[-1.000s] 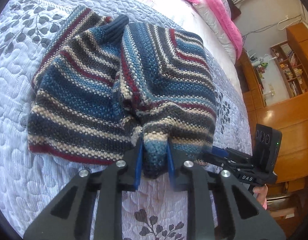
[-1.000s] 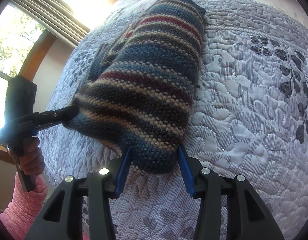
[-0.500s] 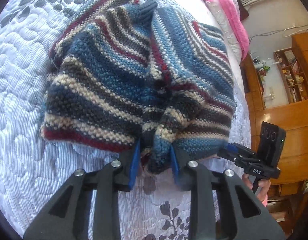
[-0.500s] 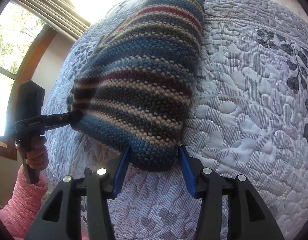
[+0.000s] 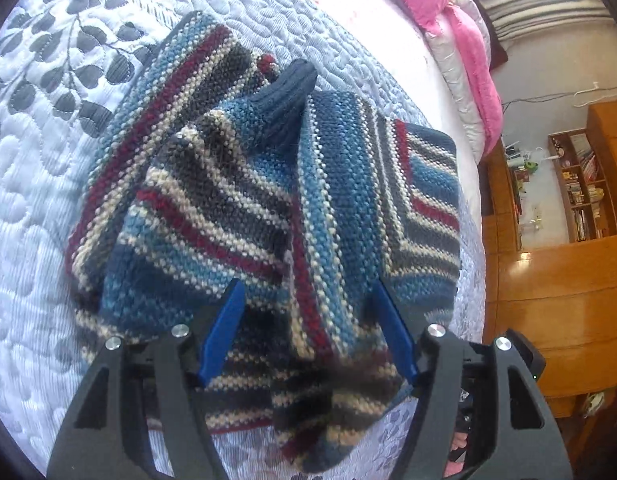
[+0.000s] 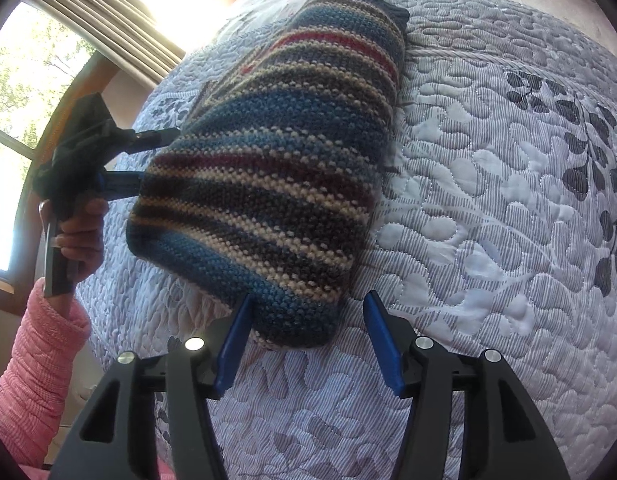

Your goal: Fold small clothes

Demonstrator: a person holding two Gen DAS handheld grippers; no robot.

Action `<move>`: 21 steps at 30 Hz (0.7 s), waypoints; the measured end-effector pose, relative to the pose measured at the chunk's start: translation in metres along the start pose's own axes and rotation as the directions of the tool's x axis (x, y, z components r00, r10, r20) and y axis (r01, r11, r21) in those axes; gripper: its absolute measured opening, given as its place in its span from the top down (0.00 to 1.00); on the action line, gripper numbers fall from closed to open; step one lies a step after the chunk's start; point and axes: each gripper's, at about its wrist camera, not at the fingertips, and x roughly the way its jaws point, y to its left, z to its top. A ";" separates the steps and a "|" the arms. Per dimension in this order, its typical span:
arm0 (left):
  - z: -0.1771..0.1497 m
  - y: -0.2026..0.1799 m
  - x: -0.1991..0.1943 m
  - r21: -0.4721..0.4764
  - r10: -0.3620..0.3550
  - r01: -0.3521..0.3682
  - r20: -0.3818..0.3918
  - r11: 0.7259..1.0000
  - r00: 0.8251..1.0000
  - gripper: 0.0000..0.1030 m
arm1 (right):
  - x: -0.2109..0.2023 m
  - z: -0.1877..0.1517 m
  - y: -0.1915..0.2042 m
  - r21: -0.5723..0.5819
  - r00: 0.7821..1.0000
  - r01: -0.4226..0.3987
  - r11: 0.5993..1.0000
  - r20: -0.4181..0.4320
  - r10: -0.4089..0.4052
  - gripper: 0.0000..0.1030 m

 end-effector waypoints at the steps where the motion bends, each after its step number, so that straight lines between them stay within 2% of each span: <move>1: 0.002 -0.001 0.003 0.002 -0.016 0.016 -0.003 1.000 1.000 0.37 | 0.002 -0.001 0.000 0.002 1.000 -0.003 1.000 0.000 0.003 0.43; 3: 0.007 -0.007 0.013 0.027 -0.044 0.044 -0.016 0.999 0.999 0.36 | 0.002 0.000 -0.002 0.001 1.000 -0.005 1.000 -0.001 0.005 0.42; 7: 0.010 -0.014 0.033 0.051 -0.052 0.054 -0.049 0.997 0.997 0.24 | 0.003 0.000 -0.006 0.001 1.000 -0.010 1.000 0.001 0.010 0.41; 11: 0.007 -0.018 0.036 0.061 -0.071 0.074 -0.049 0.995 0.996 0.22 | 0.005 0.001 -0.005 -0.006 1.000 -0.012 1.000 0.002 0.012 0.41; 13: 0.003 -0.025 0.038 0.056 -0.033 0.034 -0.031 0.998 0.999 0.45 | 0.005 0.002 -0.005 -0.005 1.000 -0.014 1.000 0.002 0.014 0.41; 16: -0.003 -0.027 0.028 0.056 -0.014 0.014 -0.004 0.998 1.000 0.64 | 0.004 0.002 -0.007 0.000 1.000 -0.021 1.000 0.002 0.021 0.41; 21: -0.010 -0.042 0.006 0.103 -0.005 -0.001 0.055 0.995 0.998 0.71 | 0.004 0.001 -0.011 0.009 1.000 -0.023 1.000 0.003 0.023 0.41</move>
